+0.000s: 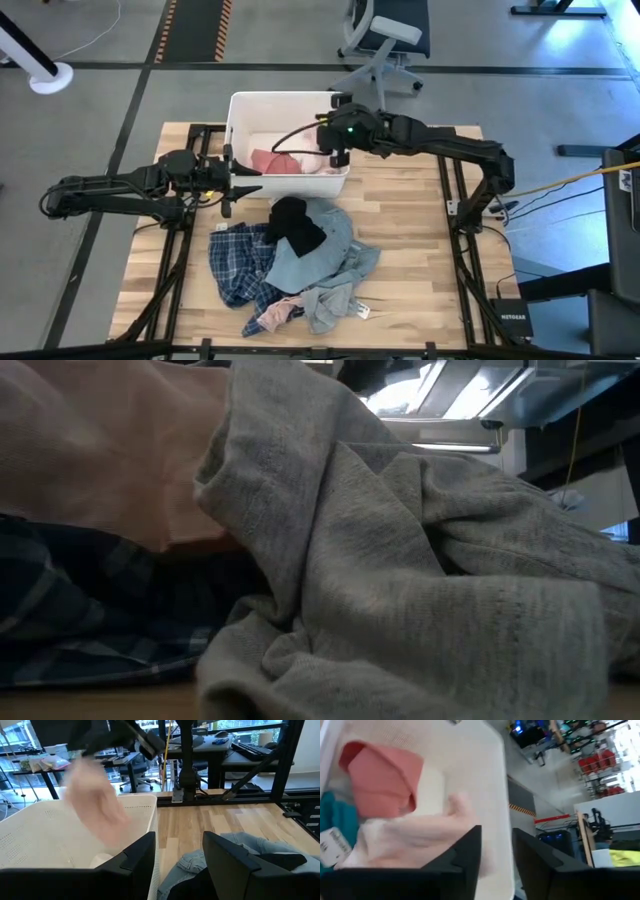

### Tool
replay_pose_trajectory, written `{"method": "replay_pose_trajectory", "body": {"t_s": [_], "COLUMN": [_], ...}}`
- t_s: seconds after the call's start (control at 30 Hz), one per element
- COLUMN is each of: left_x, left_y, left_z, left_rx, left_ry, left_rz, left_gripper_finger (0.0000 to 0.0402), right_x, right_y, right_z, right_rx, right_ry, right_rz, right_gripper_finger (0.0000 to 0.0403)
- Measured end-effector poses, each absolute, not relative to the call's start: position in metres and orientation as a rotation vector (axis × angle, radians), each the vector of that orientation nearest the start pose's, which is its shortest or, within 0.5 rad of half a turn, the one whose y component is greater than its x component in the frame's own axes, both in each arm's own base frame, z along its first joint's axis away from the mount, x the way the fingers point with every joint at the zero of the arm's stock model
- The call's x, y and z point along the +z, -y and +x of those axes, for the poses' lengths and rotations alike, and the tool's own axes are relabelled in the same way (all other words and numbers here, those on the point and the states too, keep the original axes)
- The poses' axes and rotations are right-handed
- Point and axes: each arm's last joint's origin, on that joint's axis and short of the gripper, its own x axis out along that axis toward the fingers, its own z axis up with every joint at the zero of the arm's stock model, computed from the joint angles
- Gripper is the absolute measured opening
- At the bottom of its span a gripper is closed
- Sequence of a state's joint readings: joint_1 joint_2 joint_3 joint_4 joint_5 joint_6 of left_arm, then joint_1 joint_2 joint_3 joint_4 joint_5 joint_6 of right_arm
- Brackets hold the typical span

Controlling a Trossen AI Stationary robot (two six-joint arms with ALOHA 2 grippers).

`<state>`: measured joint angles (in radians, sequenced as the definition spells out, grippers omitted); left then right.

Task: Sort clothes
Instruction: Put the top pink sock into the white bin, then put the pink sock into the white bin

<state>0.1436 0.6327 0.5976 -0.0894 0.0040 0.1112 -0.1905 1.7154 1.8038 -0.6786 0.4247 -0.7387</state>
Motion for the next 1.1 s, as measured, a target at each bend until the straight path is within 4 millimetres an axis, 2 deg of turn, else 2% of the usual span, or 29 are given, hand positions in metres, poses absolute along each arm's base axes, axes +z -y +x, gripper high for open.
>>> {"method": "replay_pose_trajectory", "body": {"t_s": [0.2,0.3,0.4,0.57,0.67,0.9,1.1], "left_x": [0.299,0.299,0.299,0.299,0.299,0.299,0.299], "left_y": [-0.021,-0.021,-0.021,-0.021,-0.021,-0.021,-0.021], "left_z": [0.148,0.148,0.148,0.149,0.149,0.149,0.149], "left_rx": [0.132,0.132,0.132,0.132,0.132,0.132,0.132], "left_ry": [-0.132,-0.132,-0.132,-0.129,-0.128,-0.128,-0.129], "left_rz": [0.102,0.102,0.102,0.107,0.105,0.103,0.098], "left_gripper_finger": [0.0159,0.0159,0.0159,0.0159,0.0159,0.0159,0.0159], "right_x": [0.377,0.372,0.371,0.369,0.358,0.314,0.274], "right_y": [0.082,0.079,0.065,0.022,-0.01,-0.087,-0.142], "right_z": [0.362,0.359,0.359,0.37,0.381,0.408,0.427], "right_rx": [-0.279,-0.24,-0.145,0.057,0.134,0.311,0.402], "right_ry": [-0.947,-1.0,-0.98,-0.876,-0.857,-0.826,-0.761], "right_rz": [-0.769,-0.763,-0.731,-0.732,-0.771,-0.859,-0.893], "right_gripper_finger": [0.0189,0.0201,0.0203,0.0204,0.0204,0.0204,0.0204]}}
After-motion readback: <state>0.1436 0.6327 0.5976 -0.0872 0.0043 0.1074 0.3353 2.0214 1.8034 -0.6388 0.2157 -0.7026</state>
